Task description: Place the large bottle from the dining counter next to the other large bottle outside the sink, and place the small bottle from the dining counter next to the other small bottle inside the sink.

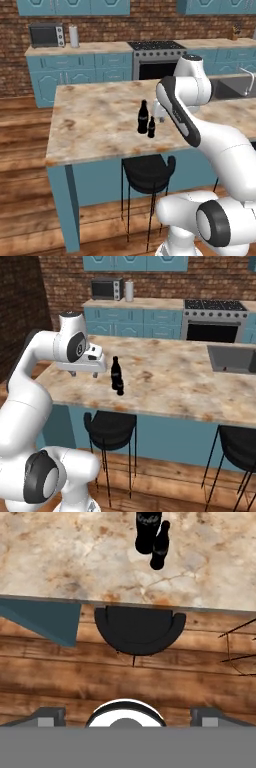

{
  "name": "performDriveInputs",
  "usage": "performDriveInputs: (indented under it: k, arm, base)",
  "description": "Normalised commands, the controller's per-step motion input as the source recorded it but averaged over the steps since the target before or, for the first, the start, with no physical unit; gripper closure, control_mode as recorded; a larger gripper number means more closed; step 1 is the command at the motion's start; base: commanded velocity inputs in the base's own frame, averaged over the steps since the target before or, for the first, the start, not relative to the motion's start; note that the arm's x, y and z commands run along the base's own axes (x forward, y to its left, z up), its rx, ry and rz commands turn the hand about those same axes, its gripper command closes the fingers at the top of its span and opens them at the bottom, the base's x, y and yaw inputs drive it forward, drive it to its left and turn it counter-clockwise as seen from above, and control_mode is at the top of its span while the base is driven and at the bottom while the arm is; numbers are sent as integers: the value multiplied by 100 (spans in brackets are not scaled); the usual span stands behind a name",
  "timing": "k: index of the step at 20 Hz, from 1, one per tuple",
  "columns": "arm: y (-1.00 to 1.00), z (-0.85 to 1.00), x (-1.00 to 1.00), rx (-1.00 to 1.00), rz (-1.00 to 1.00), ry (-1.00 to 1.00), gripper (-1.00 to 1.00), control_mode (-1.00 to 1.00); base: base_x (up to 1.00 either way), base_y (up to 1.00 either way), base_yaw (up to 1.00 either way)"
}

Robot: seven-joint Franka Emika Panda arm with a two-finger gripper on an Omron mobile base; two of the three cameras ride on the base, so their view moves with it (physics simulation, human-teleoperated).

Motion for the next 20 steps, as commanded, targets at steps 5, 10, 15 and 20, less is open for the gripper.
performDriveInputs:
  k: [5, 10, 15, 20]
  arm:
    - [0, 0, 0, 0, 0, 0, -100, 100]
    - [0, 0, 0, 0, 0, 0, -100, 100]
    - [0, 0, 0, 0, 0, 0, -100, -100]
    - [0, -9, 1, 0, 0, 0, -100, -100]
  base:
    - [53, 0, 0]
    - [44, 0, 0]
    - [1, 0, 0]
    - [0, 0, 0]
